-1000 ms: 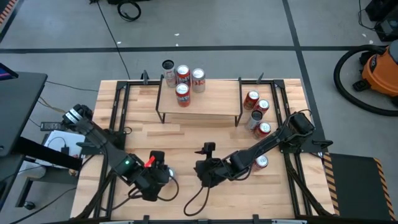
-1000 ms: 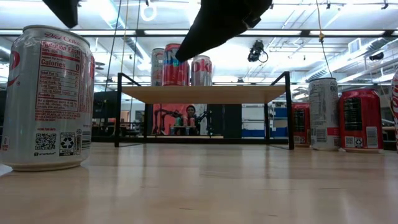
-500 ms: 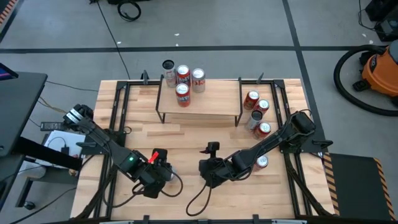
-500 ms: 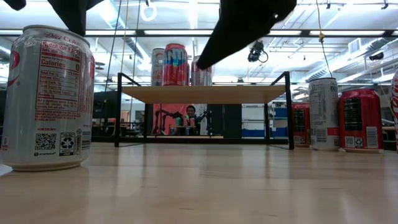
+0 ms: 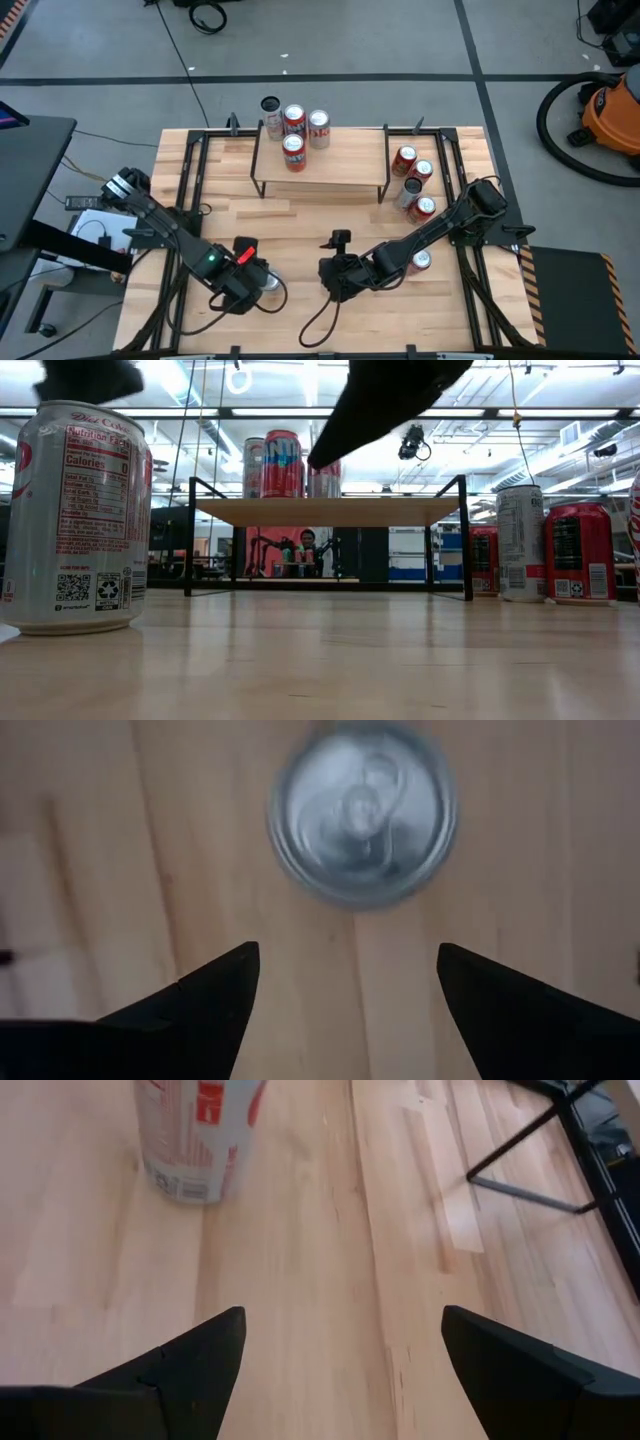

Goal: Place canned beverage on shelf
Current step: Put the bottom left silver soda can on the shelf aligned with the other silver soda can

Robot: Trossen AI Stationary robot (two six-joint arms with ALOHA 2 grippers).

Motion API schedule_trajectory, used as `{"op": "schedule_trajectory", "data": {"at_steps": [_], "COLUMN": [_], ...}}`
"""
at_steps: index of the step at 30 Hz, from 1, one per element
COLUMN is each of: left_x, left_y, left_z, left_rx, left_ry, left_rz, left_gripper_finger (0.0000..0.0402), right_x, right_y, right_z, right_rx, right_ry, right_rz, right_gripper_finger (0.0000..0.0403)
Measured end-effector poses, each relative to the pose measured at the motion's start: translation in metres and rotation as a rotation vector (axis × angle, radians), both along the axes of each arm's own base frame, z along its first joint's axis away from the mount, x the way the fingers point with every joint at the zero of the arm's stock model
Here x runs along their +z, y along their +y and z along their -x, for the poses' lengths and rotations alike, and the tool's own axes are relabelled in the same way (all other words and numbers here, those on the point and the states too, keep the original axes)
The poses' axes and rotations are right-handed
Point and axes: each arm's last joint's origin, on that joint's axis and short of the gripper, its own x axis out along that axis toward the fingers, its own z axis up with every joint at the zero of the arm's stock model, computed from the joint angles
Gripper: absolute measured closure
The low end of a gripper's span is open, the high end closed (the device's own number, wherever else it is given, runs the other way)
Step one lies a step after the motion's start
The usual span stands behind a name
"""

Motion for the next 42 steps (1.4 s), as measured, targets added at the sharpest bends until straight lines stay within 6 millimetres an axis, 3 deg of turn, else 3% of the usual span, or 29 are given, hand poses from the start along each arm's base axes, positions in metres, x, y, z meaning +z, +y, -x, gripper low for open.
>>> {"op": "schedule_trajectory", "data": {"at_steps": [8, 26, 42], "left_x": [-0.022, -0.016, -0.012], "left_y": [-0.008, -0.023, -0.025], "left_z": [0.003, -0.008, -0.014], "left_rx": [0.006, 0.024, -0.031], "left_ry": [-0.044, -0.163, -0.289], "left_rz": [0.058, 0.237, 0.167], "left_gripper_finger": [0.0108, 0.0130, 0.0130], "right_x": [0.001, 0.003, 0.018], "right_y": [0.002, 0.005, 0.016], "right_z": [-0.002, -0.005, -0.019], "right_rx": [0.032, 0.090, 0.258], "right_ry": [-0.013, -0.017, -0.188], "right_rz": [-0.015, -0.081, -0.187], "right_gripper_finger": [0.0056, 0.0056, 0.0056]}}
